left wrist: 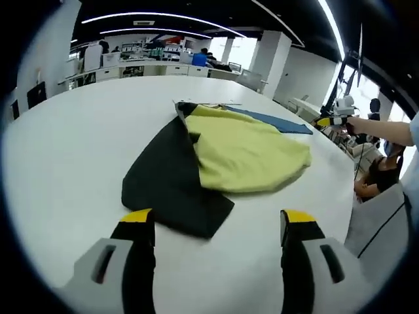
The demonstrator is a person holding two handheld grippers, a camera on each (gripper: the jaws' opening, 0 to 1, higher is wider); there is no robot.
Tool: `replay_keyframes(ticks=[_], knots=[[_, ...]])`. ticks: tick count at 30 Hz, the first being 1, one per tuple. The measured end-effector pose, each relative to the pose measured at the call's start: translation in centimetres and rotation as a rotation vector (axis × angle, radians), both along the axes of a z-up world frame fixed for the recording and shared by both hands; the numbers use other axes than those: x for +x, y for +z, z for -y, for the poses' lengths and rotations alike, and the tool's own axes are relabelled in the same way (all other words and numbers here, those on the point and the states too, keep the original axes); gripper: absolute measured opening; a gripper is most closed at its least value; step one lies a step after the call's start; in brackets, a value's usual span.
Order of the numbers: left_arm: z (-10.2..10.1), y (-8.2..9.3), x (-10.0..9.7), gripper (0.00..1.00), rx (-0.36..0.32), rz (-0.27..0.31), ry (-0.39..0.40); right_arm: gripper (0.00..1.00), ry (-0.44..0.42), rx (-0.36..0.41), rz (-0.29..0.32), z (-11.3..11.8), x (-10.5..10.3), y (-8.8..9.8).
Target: Fold the garment on the visible template until the final outline fits inside the template.
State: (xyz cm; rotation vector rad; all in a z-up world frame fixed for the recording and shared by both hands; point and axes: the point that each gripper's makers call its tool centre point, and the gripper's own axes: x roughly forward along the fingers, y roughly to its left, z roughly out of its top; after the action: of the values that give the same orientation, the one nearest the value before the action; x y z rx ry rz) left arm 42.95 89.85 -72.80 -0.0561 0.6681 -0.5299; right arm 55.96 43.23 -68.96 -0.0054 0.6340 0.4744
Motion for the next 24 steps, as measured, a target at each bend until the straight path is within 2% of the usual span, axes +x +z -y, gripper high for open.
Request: replay_keyframes(ticks=[4,8,12,15,24], knots=[[-0.4,0.2,0.1,0.67,0.017,0.026,0.020,1.00,0.055,-0.005,0.020,-1.8,-1.3,0.9],[-0.9,0.2,0.3,0.60,0.016,0.048,0.058,1.00,0.102,0.025,0.038,-3.8,-2.6,1.9],[-1.4,-0.1,0.4,0.59,0.035,0.058,0.070,1.00,0.150,0.047,0.045,-6.1,-4.4,2.7],[-1.6,-0.3,0.4,0.54,0.056,0.069,0.068,1.00,0.177,0.058,0.054,-7.5,-5.6,3.1],[-2.0,-1.4,0.3,0.37,0.159,0.104,0.034,0.98,0.192,0.109,0.041,-9.0,-7.7,2.7]])
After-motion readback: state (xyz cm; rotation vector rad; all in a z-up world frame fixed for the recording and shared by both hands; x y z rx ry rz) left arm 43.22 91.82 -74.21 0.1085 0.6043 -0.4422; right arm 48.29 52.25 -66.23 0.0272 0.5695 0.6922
